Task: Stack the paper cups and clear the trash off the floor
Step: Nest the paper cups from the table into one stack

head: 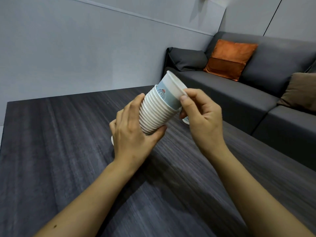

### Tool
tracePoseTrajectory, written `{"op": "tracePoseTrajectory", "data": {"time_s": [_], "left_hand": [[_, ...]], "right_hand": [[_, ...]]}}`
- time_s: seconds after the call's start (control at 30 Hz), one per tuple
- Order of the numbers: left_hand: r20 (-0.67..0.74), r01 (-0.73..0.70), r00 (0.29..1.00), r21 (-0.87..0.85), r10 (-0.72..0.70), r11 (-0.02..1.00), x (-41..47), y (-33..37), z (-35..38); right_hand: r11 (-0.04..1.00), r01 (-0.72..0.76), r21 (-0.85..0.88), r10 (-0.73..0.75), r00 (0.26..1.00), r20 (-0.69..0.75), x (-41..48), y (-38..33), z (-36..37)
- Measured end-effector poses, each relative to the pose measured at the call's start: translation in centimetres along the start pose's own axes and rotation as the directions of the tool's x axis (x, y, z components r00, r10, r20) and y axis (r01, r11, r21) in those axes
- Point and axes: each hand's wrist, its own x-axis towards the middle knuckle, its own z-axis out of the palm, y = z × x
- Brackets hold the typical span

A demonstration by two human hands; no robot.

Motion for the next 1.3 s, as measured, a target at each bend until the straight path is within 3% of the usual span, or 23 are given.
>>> {"op": "tracePoseTrajectory", "data": {"time_s": [0.27,0.4,0.47,0.53,0.6,0.67,0.7,0.77,0.83,1.07,1.13,1.3], "left_hand": [[-0.023,0.024,0.999,-0.040,-0.025,0.999,0.0,0.3,0.0],[-0.038,0.038,0.998,-0.058,-0.040,0.998,0.0,0.6,0.2],[-0.044,0.055,0.997,-0.067,-0.058,0.996,0.1,0.7,0.1],[-0.042,0.057,0.997,-0.071,-0.060,0.996,0.0,0.8,0.1],[-0.039,0.039,0.998,-0.063,-0.042,0.997,-0.2,0.8,0.2],[-0.036,0.015,0.999,-0.058,-0.018,0.998,-0.5,0.8,0.4],[-0.034,0.001,0.999,-0.060,-0.003,0.998,-0.6,0.8,0.5],[-0.031,-0.029,0.999,-0.058,0.028,0.998,-0.7,0.7,0.7],[-0.030,-0.044,0.999,-0.056,0.043,0.997,-0.6,0.7,0.8],[-0.029,-0.041,0.999,-0.053,0.040,0.998,-0.6,0.7,0.8],[-0.022,-0.059,0.998,-0.045,0.058,0.997,-0.7,0.7,0.9],[-0.019,-0.070,0.997,-0.022,0.069,0.997,-0.8,0.6,1.0]], "right_hand": [[0.978,0.174,-0.116,-0.162,0.981,0.104,-1.1,1.4,1.0],[0.972,0.213,-0.101,-0.206,0.975,0.078,-1.8,2.0,1.6],[0.970,0.228,-0.080,-0.217,0.967,0.134,-2.1,1.9,2.0],[0.992,0.122,0.007,-0.122,0.985,0.124,-1.7,2.0,1.5],[0.987,-0.103,0.123,0.117,0.987,-0.111,-0.7,3.0,0.4],[0.967,-0.253,-0.043,0.225,0.916,-0.331,-0.1,5.0,-0.9],[0.931,-0.321,-0.174,0.249,0.908,-0.337,0.0,6.1,-1.4],[0.820,-0.408,-0.401,0.335,0.911,-0.242,-0.1,8.1,-2.2],[0.731,-0.438,-0.524,0.384,0.898,-0.214,0.2,9.3,-2.8],[0.565,-0.309,-0.765,0.408,0.910,-0.066,1.6,10.9,-2.5],[0.580,-0.310,-0.754,0.387,0.918,-0.079,1.7,11.3,-2.4],[0.808,-0.316,-0.497,0.206,0.942,-0.264,1.7,9.8,-1.8]]}}
